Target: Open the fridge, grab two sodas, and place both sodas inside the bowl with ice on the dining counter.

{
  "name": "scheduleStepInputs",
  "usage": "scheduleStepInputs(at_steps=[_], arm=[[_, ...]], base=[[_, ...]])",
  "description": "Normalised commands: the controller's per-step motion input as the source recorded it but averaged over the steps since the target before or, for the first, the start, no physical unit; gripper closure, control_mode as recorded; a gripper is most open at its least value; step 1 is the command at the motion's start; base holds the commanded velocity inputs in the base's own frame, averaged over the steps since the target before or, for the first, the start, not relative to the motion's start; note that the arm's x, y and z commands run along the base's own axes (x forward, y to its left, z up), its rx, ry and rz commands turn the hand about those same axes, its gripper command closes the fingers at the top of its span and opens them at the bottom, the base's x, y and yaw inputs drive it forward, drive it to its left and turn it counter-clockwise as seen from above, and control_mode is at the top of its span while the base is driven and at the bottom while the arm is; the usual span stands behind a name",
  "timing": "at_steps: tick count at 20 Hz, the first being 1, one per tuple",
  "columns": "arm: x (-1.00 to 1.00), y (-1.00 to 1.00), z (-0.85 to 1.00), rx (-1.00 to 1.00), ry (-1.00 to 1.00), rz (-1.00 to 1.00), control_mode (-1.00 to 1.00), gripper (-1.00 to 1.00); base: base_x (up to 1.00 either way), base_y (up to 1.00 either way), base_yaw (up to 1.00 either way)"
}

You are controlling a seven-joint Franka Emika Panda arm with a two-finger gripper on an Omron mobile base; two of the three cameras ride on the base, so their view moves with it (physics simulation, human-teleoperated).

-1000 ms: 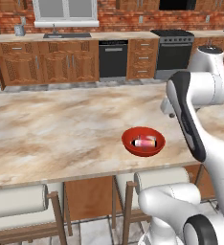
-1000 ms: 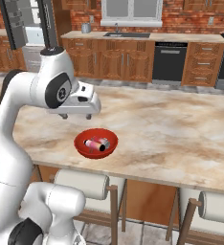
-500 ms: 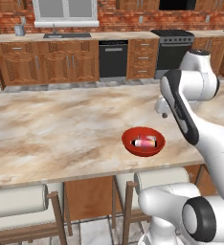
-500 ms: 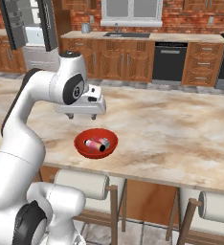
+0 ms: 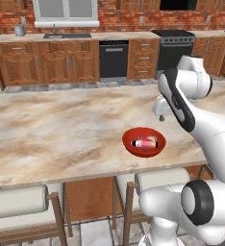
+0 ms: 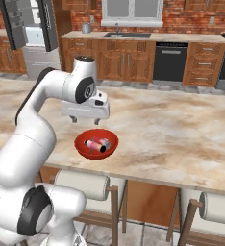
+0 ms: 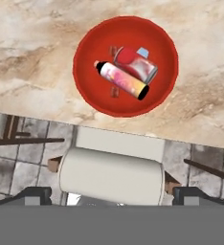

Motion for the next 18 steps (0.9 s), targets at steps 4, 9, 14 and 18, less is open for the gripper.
scheduleStepInputs(at_steps=[4,9,14,18], arm=[[0.03,0.04,-0.20,0.05,0.07,0.00,-1.00,-1.00],[-0.40,0.23,0.00,0.00,0.00,0.00,-1.00,-1.00],[-0.62,0.33,0.00,0.00,0.00,0.00,-1.00,-1.00],[-0.74,0.35,0.00,0.00,0.00,0.00,-1.00,-1.00]], base=[[0.00,0.00,0.00],[0.00,0.00,0.00],[0.00,0.00,0.00],[0.00,0.00,0.00]])
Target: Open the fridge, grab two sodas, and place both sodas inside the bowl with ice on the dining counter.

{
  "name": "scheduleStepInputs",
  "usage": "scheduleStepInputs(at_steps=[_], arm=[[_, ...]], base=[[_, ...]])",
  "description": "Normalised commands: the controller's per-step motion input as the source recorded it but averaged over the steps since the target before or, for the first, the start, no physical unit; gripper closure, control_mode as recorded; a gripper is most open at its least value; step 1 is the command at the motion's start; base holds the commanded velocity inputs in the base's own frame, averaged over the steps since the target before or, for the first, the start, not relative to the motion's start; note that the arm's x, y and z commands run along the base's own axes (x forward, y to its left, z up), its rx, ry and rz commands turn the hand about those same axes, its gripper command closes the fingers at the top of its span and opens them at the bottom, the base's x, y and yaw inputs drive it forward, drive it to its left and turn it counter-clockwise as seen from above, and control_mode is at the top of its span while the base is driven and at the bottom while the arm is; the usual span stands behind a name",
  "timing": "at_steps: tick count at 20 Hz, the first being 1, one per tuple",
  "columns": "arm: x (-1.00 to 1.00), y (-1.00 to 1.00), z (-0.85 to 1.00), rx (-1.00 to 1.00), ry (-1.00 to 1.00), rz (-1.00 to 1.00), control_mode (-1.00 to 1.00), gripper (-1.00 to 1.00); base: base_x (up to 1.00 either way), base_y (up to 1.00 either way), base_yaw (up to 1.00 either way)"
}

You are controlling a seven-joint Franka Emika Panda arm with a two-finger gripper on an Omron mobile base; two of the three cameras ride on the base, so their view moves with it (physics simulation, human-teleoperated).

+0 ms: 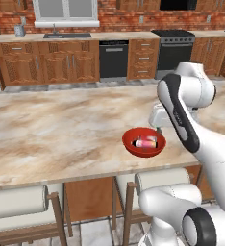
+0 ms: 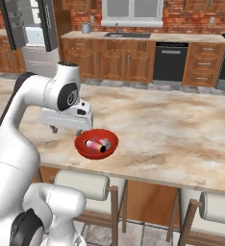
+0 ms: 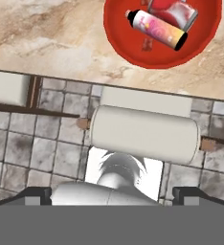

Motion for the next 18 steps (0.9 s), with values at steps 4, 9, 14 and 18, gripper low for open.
scheduleStepInputs(at_steps=[4,9,14,18], arm=[[-0.81,0.26,0.07,0.00,-0.05,0.00,-1.00,-1.00],[-0.88,0.08,0.19,-0.01,-0.14,-0.03,-1.00,-1.00],[-0.79,-0.05,0.17,0.00,-0.12,-0.01,-1.00,-1.00],[-0.30,-0.21,0.20,-0.01,-0.12,0.00,-1.00,-1.00]], base=[[0.00,0.00,0.00],[0.00,0.00,0.00],[0.00,0.00,0.00],[0.00,0.00,0.00]])
